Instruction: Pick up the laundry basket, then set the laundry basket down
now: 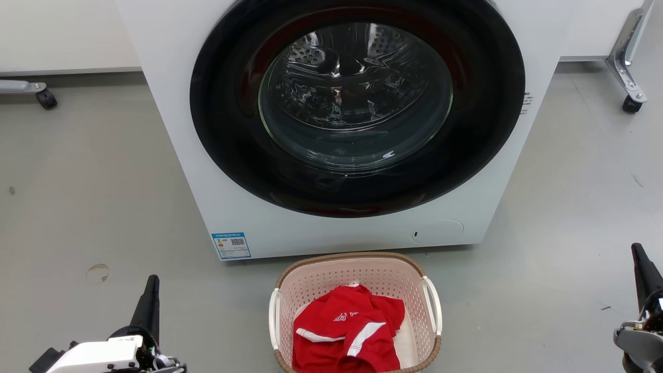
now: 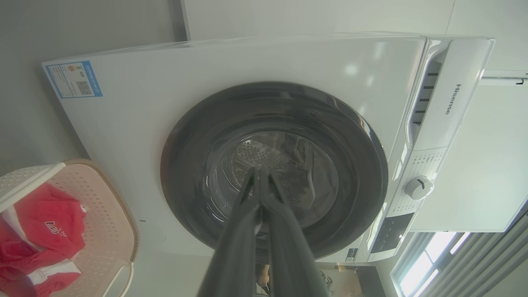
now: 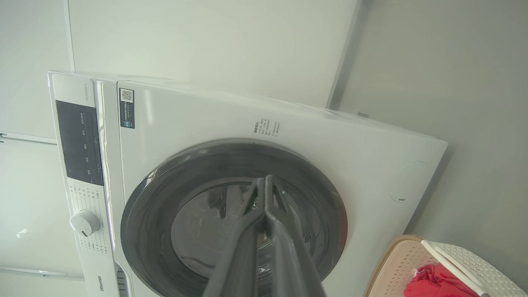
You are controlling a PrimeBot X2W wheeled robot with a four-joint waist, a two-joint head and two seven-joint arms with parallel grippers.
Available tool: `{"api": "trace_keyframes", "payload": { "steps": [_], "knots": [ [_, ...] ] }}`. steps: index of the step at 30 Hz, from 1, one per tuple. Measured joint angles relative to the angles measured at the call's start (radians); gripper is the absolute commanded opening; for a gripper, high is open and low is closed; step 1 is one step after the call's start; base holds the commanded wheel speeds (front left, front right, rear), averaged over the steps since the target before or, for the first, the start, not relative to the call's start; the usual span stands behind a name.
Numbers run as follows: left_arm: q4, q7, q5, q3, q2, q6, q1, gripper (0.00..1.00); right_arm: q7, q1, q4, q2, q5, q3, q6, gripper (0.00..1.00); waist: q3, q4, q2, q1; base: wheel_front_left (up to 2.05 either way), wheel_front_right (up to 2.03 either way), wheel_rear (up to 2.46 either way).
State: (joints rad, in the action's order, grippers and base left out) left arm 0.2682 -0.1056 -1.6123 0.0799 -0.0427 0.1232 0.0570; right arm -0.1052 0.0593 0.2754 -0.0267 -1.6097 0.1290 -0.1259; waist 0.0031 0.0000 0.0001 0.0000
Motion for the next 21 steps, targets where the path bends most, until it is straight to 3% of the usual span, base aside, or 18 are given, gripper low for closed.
{"api": "trace_keyframes", "payload": {
  "steps": [21],
  "knots": [
    [0.0, 0.0, 0.0, 0.0, 0.002, 0.0, 0.0, 0.0, 0.0, 0.0, 0.0, 0.0, 0.0, 0.0, 0.0, 0.0, 0.0, 0.0, 0.0, 0.0, 0.0, 0.0, 0.0]
  ]
}}
